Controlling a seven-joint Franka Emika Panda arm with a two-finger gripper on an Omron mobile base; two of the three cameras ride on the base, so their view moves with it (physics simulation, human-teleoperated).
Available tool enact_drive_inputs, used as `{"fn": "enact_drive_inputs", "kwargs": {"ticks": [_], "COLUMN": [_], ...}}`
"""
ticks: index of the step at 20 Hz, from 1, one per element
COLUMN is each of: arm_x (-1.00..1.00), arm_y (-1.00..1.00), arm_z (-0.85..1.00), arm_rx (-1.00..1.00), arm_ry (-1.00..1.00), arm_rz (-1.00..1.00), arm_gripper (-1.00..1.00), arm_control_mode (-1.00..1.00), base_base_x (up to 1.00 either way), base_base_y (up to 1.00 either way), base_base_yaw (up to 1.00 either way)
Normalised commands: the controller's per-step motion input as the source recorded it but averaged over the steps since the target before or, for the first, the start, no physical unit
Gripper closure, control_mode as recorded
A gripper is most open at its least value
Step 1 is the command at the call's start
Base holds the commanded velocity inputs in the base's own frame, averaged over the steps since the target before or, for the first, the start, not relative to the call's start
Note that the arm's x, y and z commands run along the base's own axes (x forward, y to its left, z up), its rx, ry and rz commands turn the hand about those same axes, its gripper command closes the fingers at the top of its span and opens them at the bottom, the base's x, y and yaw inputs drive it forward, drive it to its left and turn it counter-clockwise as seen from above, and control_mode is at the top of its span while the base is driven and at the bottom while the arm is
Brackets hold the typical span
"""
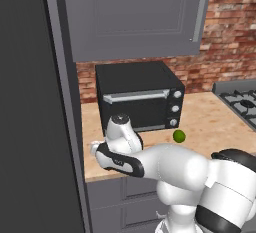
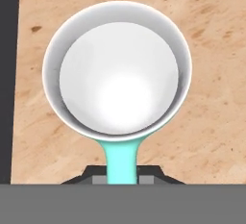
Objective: Pick the mug from the counter and place it inside the microwave. Then close the microwave.
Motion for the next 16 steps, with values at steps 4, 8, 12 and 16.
{"fn": "enact_drive_inputs", "kwargs": {"ticks": [4, 8, 12, 16], "arm_x": [0.00, 0.00, -0.01, -0.04], "arm_y": [0.00, 0.00, -0.08, -0.17], "arm_z": [0.32, 0.66, 0.80, 0.68], "arm_rx": [0.01, 0.06, 0.07, 0.05], "arm_ry": [0.00, -0.01, -0.02, 0.00], "arm_rz": [0.00, 0.00, 0.00, 0.00], "arm_gripper": [1.00, 1.00, 1.00, 1.00], "arm_control_mode": [-1.00, -1.00, -1.00, -1.00], "base_base_x": [0.00, 0.00, 0.00, 0.00], "base_base_y": [0.00, 0.00, 0.00, 0.00], "base_base_yaw": [0.00, 0.00, 0.00, 0.00]}}
